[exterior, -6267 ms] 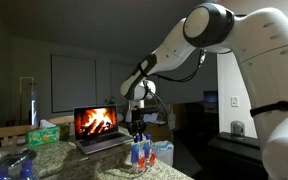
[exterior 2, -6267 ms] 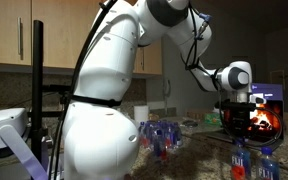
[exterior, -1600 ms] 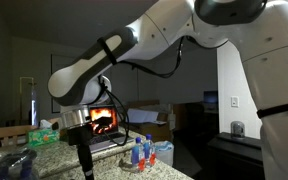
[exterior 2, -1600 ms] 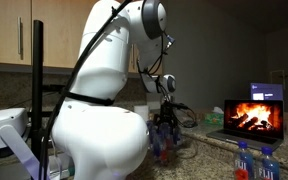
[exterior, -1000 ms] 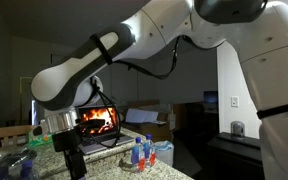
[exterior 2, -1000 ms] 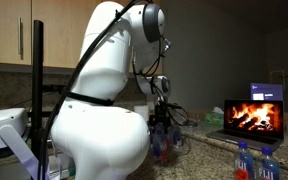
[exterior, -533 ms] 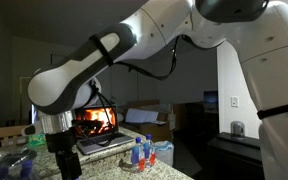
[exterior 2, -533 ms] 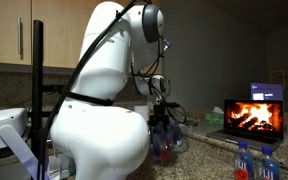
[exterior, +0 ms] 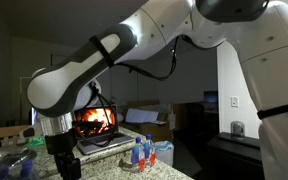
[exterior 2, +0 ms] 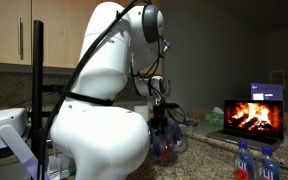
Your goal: Move the three bottles to the right
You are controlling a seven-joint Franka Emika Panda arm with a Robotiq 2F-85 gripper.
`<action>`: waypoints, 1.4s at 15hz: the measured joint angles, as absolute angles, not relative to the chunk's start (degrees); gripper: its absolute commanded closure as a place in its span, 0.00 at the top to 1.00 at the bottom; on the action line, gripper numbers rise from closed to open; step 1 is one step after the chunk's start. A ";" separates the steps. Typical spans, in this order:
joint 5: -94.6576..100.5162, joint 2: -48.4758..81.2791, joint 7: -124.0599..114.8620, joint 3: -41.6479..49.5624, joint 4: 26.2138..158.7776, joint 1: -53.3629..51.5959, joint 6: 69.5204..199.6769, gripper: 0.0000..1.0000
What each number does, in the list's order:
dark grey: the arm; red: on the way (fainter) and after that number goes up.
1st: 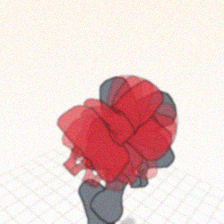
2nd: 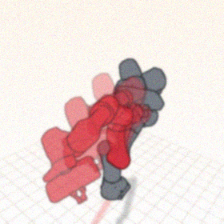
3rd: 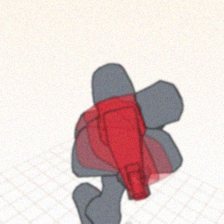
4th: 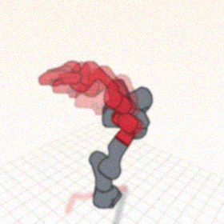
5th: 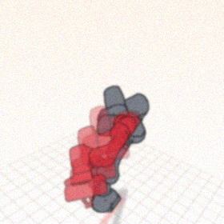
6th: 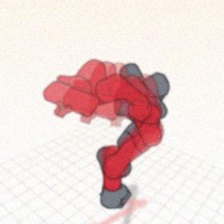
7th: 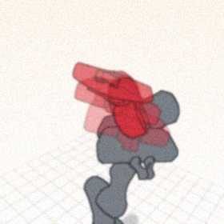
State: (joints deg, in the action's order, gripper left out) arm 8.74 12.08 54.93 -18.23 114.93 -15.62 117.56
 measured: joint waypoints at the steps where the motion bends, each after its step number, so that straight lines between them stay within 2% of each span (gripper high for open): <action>1: 8.74 12.08 54.97 -18.27 114.93 -15.62 117.56 0.18; 2: 8.74 12.09 55.02 -18.31 114.93 -15.62 117.56 0.12; 4: 8.75 12.09 55.03 -18.33 114.82 -15.62 117.75 0.15; 12: 8.44 11.42 52.35 -17.91 114.79 -15.55 116.71 0.15; 20: -1.01 2.62 36.00 -16.05 117.89 -15.07 110.95 0.14; 21: -2.01 1.07 33.85 -15.93 119.48 -15.07 111.40 0.36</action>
State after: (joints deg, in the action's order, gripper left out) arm -2.01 1.07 33.85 -15.93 119.48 -15.07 111.40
